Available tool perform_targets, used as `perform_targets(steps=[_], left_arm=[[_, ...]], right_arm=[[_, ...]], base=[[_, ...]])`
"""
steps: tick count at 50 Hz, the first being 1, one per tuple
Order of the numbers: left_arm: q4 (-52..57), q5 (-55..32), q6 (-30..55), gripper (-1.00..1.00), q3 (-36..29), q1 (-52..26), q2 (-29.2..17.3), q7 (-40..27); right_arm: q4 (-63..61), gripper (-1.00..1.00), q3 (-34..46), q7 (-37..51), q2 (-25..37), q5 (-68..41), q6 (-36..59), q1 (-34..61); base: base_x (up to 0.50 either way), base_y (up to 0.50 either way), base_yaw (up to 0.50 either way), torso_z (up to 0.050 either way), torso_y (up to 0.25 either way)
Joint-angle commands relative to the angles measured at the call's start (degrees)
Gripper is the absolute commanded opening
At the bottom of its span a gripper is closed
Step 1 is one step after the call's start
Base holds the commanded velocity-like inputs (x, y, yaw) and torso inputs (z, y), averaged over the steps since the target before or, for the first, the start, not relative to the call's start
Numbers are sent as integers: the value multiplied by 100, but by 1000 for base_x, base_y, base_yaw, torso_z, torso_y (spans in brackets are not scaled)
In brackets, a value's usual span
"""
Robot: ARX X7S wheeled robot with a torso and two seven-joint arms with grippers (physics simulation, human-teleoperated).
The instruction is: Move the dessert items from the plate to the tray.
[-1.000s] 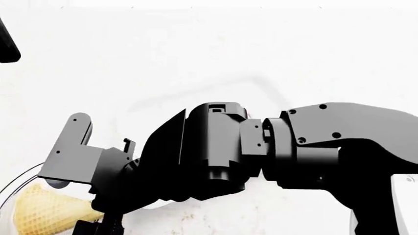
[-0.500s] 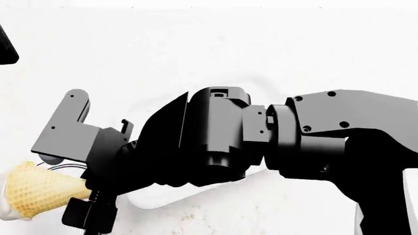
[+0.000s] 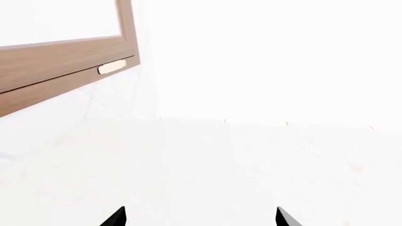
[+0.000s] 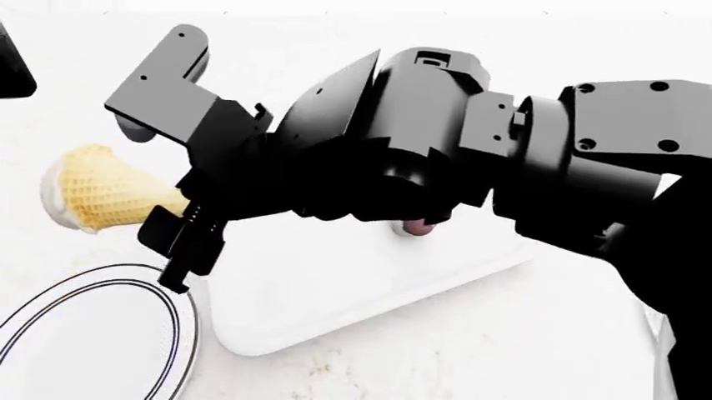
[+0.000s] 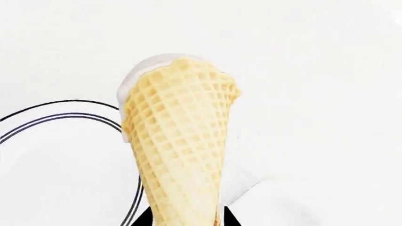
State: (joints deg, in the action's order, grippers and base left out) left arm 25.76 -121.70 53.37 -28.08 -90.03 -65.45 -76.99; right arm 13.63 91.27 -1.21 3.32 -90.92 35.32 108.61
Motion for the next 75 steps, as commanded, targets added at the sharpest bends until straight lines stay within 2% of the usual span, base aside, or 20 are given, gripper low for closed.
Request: perform_targets(steps=[1,18,32,75], left_arm=[[-73,79,28,100,-95,-95,170,-2],[-68,247,-47,100,-125,36,216,145],[-50,268,-101,100,-149,53,242,148],[-18,388,-214,100,-275,153,357,193]], right_arm=[[246,-100,99,-120,602,88,167,181],[270,-100,196,-1,1479,103,388,262],[191,-100,305,293,1832,8,542,44],[-215,-100,567,329,1762,118,598,-584]], base=[[0,0,0,0,0],[0,0,0,0,0],[0,0,0,0,0],[0,0,0,0,0]])
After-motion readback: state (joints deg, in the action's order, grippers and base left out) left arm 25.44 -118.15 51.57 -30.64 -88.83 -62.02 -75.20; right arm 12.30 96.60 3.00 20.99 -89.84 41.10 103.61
